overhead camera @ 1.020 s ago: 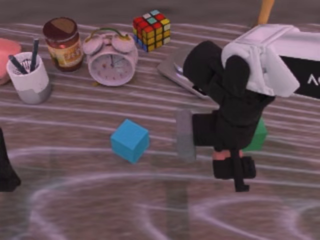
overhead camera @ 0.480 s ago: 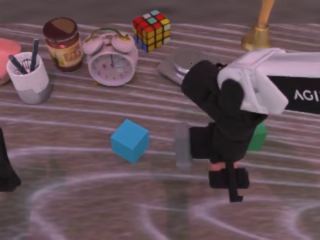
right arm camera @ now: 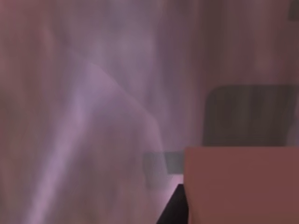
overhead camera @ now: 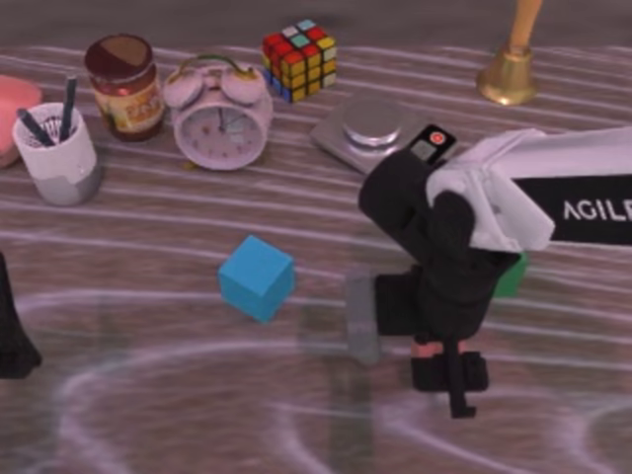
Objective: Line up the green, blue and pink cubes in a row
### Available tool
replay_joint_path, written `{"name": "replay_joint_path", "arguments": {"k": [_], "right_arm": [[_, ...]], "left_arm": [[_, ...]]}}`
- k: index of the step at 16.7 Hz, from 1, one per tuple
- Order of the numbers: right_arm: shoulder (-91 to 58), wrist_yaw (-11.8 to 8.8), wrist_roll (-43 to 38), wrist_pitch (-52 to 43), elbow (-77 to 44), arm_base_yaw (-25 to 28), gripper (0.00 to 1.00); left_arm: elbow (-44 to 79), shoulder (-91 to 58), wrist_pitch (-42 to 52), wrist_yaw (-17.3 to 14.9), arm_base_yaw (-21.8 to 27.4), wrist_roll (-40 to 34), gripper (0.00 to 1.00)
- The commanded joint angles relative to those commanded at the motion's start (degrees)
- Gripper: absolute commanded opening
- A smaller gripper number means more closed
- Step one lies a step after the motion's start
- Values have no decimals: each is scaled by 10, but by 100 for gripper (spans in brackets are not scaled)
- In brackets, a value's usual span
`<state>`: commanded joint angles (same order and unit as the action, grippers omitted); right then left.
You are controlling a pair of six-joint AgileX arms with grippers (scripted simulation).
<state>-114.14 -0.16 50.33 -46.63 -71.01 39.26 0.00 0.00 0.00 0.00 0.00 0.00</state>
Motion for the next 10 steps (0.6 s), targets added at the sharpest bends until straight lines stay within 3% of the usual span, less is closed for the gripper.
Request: {"name": "replay_joint_path", "arguments": {"k": [10], "right_arm": [[0, 0, 0, 0, 0, 0, 75]], "left_arm": [[0, 0, 0, 0, 0, 0, 100]]}}
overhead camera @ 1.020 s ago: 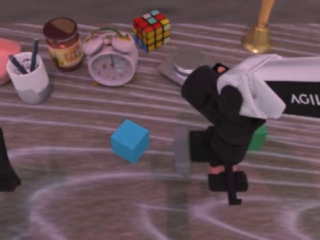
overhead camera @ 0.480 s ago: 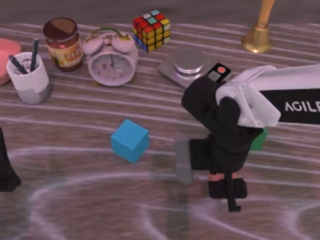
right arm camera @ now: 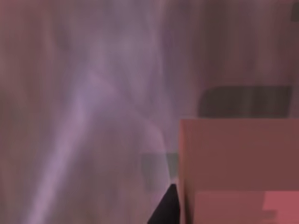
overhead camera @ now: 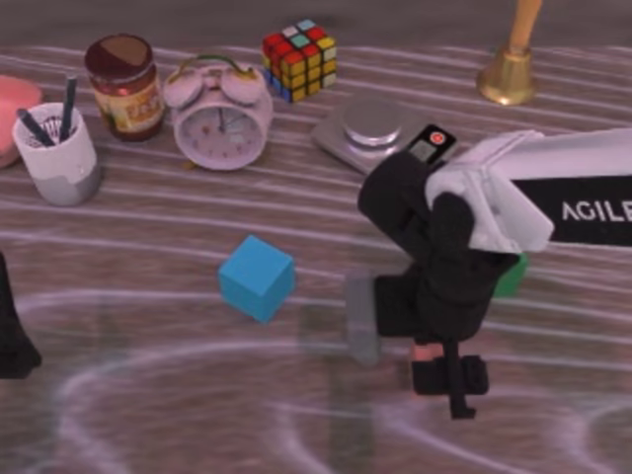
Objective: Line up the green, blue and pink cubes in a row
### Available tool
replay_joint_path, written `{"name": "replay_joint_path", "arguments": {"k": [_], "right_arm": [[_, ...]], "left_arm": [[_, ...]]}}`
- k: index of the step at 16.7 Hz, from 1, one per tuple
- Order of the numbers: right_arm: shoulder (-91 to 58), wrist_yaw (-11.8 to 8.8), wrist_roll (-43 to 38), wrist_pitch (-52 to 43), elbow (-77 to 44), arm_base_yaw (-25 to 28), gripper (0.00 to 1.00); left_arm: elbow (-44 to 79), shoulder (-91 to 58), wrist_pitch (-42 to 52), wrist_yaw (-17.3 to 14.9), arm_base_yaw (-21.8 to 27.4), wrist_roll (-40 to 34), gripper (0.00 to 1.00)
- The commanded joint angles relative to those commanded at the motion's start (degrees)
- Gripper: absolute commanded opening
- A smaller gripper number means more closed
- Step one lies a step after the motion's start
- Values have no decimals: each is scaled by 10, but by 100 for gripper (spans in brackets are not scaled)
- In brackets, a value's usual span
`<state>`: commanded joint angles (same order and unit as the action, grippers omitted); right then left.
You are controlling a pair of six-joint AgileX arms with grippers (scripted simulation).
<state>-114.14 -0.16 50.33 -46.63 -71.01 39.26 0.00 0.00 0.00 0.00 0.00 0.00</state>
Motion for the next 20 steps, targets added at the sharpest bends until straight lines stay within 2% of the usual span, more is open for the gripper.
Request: {"name": "replay_joint_path", "arguments": {"k": [3, 4, 14, 20], "right_arm": [[0, 0, 0, 0, 0, 0, 98], [0, 0, 0, 0, 0, 0, 100], [4, 0, 1, -10, -8, 1, 100], [49, -1, 3, -135, -81, 4, 100]], "left_arm": [[0, 0, 0, 0, 0, 0, 100], [0, 0, 0, 0, 0, 0, 100], [0, 0, 0, 0, 0, 0, 100], [0, 0, 0, 0, 0, 0, 100]]}}
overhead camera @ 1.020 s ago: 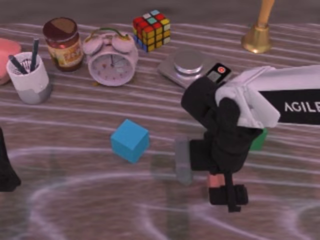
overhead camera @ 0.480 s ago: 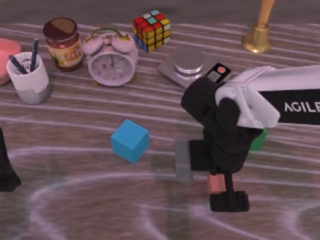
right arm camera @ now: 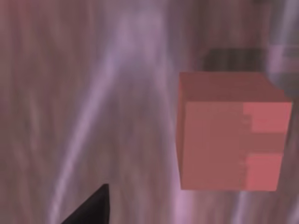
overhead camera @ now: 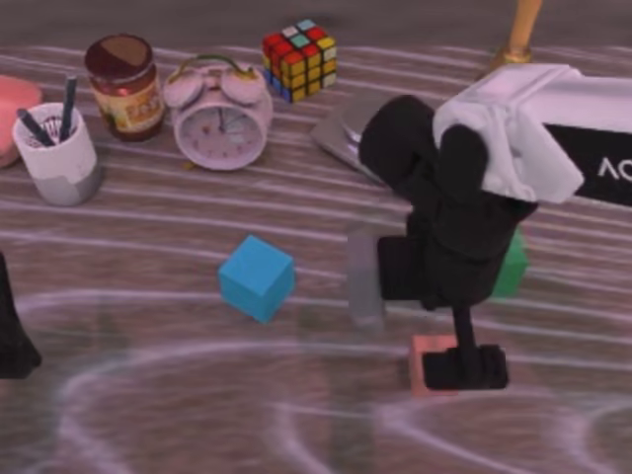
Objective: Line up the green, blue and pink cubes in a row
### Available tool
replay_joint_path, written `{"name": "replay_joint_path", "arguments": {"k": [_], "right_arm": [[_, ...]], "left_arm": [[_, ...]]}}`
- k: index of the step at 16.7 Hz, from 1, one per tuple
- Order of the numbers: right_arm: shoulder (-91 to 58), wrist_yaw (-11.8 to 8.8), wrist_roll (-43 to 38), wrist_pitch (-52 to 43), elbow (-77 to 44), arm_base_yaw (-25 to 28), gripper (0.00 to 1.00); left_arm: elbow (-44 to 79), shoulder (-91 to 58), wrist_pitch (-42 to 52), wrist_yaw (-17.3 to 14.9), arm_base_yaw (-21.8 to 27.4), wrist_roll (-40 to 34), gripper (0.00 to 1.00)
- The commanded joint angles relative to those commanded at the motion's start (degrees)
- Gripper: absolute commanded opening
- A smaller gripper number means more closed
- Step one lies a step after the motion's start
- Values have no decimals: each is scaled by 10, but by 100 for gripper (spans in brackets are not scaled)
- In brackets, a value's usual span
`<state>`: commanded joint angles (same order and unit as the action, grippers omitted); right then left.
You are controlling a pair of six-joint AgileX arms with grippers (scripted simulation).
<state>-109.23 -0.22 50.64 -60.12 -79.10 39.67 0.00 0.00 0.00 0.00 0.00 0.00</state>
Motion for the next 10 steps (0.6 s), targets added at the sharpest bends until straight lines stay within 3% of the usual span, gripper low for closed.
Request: {"name": "replay_joint_path", "arguments": {"k": [6, 10], "right_arm": [[7, 0, -1, -12, -8, -2, 100], [60, -6, -20, 29, 29, -26, 100]], "left_arm": [[0, 0, 0, 0, 0, 0, 100], [59, -59, 39, -2, 21, 2, 100]]}}
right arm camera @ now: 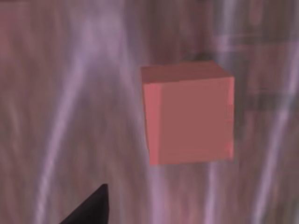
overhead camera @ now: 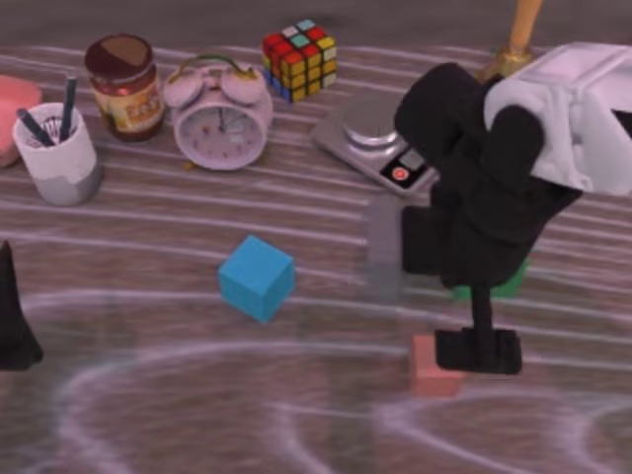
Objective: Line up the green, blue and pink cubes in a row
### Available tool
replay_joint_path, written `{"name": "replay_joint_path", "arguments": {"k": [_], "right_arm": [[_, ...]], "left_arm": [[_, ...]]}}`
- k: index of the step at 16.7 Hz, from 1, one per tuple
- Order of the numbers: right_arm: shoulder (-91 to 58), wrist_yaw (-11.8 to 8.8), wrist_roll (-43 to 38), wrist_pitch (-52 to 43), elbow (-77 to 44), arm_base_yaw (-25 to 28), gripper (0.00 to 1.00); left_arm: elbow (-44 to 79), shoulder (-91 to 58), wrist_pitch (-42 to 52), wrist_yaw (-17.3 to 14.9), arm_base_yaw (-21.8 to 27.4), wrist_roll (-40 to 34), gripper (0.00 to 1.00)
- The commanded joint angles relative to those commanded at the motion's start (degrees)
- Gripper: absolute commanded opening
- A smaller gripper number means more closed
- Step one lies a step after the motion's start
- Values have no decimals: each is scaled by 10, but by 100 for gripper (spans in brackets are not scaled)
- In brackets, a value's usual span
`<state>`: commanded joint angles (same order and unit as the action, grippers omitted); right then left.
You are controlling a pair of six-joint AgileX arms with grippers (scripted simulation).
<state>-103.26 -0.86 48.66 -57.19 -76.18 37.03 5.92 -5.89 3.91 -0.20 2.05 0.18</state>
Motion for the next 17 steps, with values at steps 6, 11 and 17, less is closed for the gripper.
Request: {"name": "replay_joint_path", "arguments": {"k": [6, 11, 17], "right_arm": [[236, -17, -96, 142, 162, -96, 100], [512, -26, -224, 284, 374, -200, 100], [821, -18, -374, 441, 616, -303, 100]], "left_arm": [[235, -270, 151, 1, 68, 7, 100], [474, -609, 321, 2, 140, 17, 100], [731, -943, 505, 0, 221, 27, 100]]}}
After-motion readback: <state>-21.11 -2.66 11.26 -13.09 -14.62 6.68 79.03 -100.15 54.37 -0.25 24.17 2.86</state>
